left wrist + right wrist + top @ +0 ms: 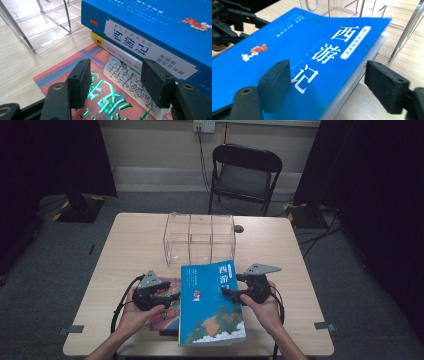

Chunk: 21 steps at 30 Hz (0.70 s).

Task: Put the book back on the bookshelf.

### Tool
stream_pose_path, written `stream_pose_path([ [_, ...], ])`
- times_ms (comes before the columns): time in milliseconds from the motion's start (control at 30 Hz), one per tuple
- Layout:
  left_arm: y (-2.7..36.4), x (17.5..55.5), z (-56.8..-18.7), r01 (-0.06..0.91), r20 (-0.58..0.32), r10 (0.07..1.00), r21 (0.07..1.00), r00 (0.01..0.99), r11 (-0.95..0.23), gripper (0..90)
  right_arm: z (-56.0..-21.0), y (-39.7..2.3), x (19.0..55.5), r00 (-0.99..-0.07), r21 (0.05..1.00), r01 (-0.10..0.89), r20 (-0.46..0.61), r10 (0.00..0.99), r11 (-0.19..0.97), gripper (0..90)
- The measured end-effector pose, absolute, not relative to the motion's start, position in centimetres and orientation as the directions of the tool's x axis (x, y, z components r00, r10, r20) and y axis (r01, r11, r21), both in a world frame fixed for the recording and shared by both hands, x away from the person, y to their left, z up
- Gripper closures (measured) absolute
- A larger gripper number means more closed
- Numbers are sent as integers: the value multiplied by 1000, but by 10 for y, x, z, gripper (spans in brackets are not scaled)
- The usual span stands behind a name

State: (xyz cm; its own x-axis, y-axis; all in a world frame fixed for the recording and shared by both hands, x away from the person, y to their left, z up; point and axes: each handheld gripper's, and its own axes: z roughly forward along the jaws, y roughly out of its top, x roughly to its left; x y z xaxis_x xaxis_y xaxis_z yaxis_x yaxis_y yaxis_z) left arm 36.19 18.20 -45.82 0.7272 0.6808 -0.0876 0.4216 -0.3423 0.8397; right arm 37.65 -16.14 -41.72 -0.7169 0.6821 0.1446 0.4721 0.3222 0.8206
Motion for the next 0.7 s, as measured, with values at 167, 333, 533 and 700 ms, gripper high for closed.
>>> stream_pose_path([
  [167, 182, 358, -463, 372, -43, 676, 860, 735, -350, 403, -422, -168, 372, -717, 822, 485, 181, 673, 297, 195],
  [333, 182, 358, -465, 356, -27, 683, 868, 730, -347, 381, -425, -171, 371, -712, 821, 502, 214, 669, 272, 193],
  [533, 183, 359, -466, 351, -14, 690, 869, 724, -350, 336, -427, -174, 373, -704, 809, 531, 258, 661, 250, 191],
  [700, 182, 359, -466, 360, -19, 701, 868, 713, -342, 295, -429, -174, 375, -704, 798, 554, 295, 646, 239, 191],
])
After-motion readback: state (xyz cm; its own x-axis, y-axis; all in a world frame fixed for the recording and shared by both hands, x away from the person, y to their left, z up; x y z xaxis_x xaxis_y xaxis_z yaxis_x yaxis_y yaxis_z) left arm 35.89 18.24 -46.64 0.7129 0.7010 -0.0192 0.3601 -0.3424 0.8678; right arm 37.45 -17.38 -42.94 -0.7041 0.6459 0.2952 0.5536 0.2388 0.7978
